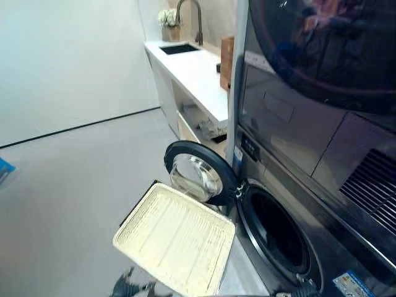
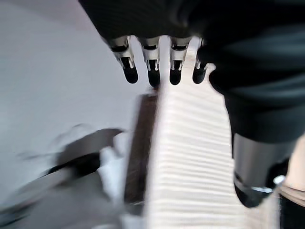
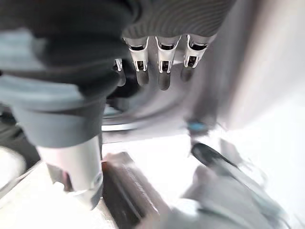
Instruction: Put the clothes into the washing machine.
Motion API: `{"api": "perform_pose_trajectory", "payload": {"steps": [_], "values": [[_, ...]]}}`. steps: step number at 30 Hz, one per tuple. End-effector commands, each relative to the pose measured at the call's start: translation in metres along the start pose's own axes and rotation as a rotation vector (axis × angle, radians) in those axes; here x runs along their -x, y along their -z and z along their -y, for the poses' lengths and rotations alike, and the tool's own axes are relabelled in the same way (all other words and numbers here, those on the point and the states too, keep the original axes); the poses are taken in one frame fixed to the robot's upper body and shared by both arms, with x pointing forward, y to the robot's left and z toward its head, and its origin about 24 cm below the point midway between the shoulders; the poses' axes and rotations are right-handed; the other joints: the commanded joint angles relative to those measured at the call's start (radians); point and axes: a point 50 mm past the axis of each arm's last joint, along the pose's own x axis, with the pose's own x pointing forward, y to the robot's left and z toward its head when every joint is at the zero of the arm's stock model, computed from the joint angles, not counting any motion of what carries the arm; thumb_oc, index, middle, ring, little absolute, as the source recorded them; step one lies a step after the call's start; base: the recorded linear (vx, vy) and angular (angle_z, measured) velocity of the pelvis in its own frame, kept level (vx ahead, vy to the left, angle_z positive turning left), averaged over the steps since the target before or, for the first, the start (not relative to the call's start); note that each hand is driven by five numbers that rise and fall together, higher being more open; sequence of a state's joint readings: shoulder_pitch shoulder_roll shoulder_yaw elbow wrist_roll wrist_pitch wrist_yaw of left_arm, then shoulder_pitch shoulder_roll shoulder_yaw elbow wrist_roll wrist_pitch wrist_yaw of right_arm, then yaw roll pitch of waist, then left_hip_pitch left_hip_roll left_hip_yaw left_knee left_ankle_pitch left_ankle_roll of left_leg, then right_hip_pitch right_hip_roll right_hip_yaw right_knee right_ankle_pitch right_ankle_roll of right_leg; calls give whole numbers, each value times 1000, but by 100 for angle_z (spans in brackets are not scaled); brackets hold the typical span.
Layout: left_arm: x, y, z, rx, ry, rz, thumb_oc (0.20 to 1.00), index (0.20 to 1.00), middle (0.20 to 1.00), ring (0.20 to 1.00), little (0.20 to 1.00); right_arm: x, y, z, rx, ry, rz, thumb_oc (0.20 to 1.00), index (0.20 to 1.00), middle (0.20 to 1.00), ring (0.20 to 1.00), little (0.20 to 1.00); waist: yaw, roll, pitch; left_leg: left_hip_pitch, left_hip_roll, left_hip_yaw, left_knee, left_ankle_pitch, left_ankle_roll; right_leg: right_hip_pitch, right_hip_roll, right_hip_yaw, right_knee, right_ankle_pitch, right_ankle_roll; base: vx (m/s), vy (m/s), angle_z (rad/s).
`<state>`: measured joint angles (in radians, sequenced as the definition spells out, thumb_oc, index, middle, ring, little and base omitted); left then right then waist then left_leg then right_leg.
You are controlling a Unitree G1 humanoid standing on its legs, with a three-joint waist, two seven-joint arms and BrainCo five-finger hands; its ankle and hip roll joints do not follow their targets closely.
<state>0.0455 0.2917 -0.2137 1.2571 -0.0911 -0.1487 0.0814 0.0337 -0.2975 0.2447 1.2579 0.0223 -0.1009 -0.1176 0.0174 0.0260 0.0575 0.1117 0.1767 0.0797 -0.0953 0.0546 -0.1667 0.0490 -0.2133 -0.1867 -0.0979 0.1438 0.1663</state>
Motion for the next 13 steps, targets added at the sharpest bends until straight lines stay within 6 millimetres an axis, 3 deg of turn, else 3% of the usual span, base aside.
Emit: {"api": "perform_pose_trajectory", "payload": {"steps": [1, 5, 13], "values": [[-6, -21, -8, -32, 49, 22, 1000, 1000, 1000, 1000, 1000, -5, -10, 5, 8, -2, -35, 1000, 1000, 1000, 1000, 1000, 25, -28, 33, 17, -21, 53, 8, -35, 34, 47, -44, -8, 21, -45, 35, 85, 18, 2], [-6, -22, -7, 26, 94, 20, 1000, 1000, 1000, 1000, 1000, -3, 1, 8, 46, 2, -82, 1000, 1000, 1000, 1000, 1000, 23, -25, 14, 33, -21, 53, 8, -46, 37, 58, -44, 3, 22, -53, 33, 29, 10, 2], [-6, -17, -3, 80, 125, -23, 1000, 1000, 1000, 1000, 1000, -4, -1, 3, 40, -24, -82, 1000, 1000, 1000, 1000, 1000, 23, -30, 2, 48, -25, 41, 8, -57, 48, 65, -41, 25, 22, -57, 28, 0, 0, 0]]}}
